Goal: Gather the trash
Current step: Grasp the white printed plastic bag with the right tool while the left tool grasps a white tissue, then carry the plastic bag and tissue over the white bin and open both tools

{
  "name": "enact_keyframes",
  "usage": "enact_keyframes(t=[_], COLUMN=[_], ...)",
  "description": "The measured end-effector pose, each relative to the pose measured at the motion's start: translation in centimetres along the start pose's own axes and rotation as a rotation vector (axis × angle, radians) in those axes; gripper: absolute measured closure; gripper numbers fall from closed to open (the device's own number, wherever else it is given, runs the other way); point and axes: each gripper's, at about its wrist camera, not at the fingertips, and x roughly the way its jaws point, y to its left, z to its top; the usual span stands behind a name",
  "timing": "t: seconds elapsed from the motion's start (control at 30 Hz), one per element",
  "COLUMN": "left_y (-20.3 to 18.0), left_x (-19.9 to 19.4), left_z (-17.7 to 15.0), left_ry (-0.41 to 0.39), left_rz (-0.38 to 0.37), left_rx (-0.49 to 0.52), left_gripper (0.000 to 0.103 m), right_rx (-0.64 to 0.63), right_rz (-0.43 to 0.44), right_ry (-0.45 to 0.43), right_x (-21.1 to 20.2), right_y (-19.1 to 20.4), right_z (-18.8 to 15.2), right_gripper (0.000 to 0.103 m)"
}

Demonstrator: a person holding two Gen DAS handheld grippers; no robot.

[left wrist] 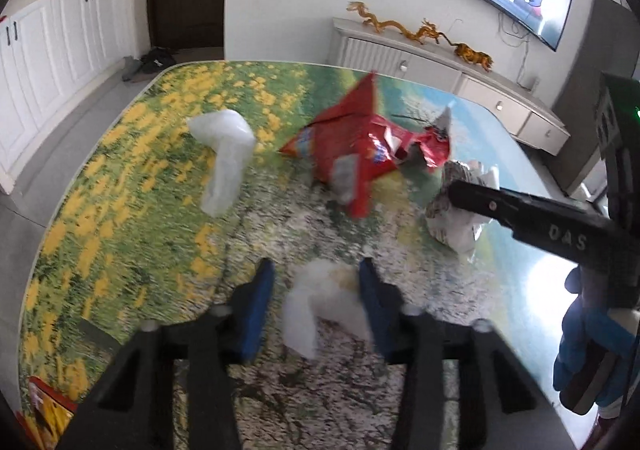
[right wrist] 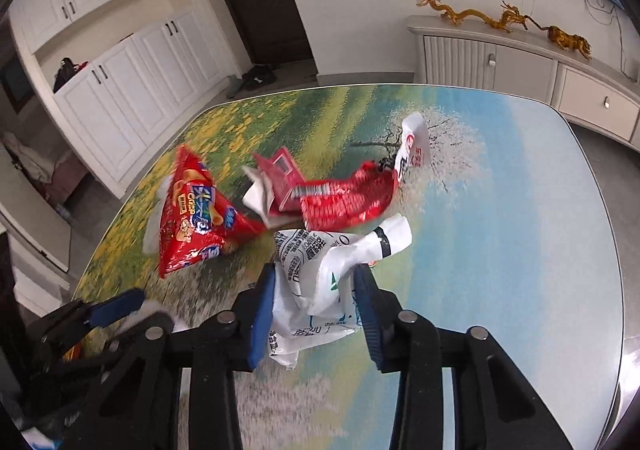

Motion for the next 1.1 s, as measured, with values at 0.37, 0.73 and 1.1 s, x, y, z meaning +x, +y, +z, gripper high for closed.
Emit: enact_keyframes(t=[0.37,0.73,1.1], left_y=[-0.3,-4.7,-15.4], left_x=[-3.2,-9.0,-12.5], left_z=[-1.2,-0.3,4.0], left_ry=[-0.028,-0.140,-0.196], left_rz=[-0.125,-0.164,-0.317], left_rx=[-0.032,0.023,0.159], left_gripper=[0.084,0.085,0.085], right_rx=[0.082,0.101,0.259], right_rz=[0.051,0.016,-0.142], right_ry=[-0.087,-0.237,-0.382], right_x=[-6.5,-15.2,-24.6], right_y=[-1.0,-2.3,-10.4], right_z=[-3.2,-4.9,-9.1], right_gripper=[0.070,0.070,0.070])
